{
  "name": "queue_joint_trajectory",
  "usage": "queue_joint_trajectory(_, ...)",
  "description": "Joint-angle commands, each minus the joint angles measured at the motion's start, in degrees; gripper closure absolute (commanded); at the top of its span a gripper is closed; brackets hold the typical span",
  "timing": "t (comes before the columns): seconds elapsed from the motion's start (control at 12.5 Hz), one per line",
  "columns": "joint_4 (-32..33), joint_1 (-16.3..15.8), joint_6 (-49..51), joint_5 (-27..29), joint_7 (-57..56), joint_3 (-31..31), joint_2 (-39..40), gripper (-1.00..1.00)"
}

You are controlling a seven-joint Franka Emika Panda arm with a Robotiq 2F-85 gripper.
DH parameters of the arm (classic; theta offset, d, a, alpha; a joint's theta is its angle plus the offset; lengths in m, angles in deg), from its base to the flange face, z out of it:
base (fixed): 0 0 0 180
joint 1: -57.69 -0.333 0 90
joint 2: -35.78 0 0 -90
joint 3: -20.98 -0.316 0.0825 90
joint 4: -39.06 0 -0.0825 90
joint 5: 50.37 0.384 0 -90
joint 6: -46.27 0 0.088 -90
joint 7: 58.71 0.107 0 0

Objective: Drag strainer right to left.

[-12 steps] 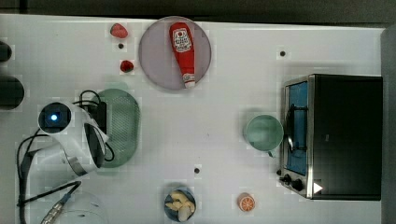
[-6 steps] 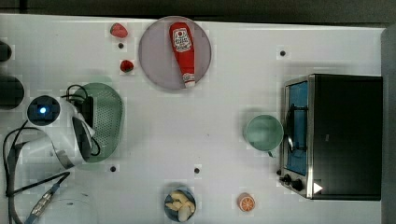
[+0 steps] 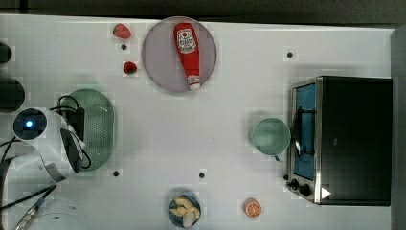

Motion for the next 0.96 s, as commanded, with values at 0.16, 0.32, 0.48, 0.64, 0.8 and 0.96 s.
queue_joint_trajectory(0.16,-1.41,-1.3,4.58,-2.59,-3.74,1.06,-5.08,-1.0)
queue_joint_trajectory(0.32,-1.47,-1.15,13.79,-5.16,-14.13,4.56,-11.26,-1.0)
queue_joint_trajectory(0.48,-1.53,-0.9,22.78,-7.58,-24.09,10.49,-19.48,-1.0)
queue_joint_trajectory(0.64,-1.62,-0.46,30.58,-8.56,-33.81,17.34,-28.48,-1.0)
queue_joint_trajectory(0.8,-1.69,0.12,37.37,-11.2,-44.76,24.43,-36.75,-1.0)
queue_joint_trajectory(0.96,-1.77,0.97,42.39,-18.2,-56.96,31.21,-43.78,-1.0)
